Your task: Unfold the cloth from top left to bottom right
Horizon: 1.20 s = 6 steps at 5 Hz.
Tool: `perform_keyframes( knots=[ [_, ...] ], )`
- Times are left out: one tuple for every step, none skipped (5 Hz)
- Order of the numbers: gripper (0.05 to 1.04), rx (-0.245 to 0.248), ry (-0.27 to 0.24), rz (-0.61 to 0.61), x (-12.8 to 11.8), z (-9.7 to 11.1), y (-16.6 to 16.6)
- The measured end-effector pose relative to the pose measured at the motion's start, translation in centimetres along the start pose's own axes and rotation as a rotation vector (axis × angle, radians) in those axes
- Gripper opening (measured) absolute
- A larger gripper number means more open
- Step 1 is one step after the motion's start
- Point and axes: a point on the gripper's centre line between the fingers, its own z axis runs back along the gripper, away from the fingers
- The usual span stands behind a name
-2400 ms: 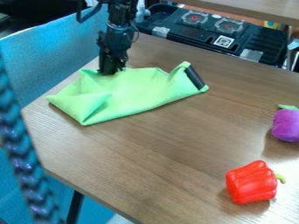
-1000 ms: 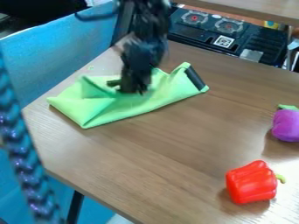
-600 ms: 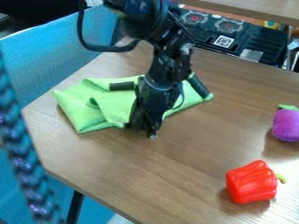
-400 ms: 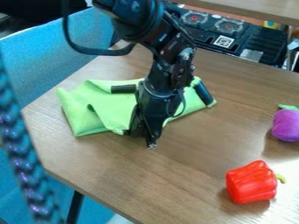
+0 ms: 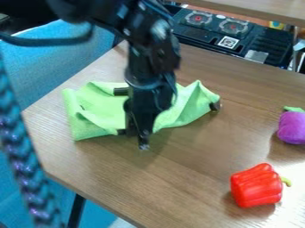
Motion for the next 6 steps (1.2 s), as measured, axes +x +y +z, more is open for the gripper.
perform_keyframes(
  knots=[
    [0.055,-0.082,-0.037,0.011,-1.6,1.2,0.4],
    [0.055,-0.125,-0.035,-0.005,-1.9,1.2,0.3],
    [0.055,-0.151,-0.028,-0.033,-2.1,1.1,0.1],
    [0.055,-0.177,-0.003,-0.039,-2.4,0.5,-0.4],
    [0.055,-0.209,0.022,-0.054,-1.9,-0.1,-1.7],
    [0.055,-0.214,0.045,-0.049,-1.5,-0.1,-3.0]
  ],
)
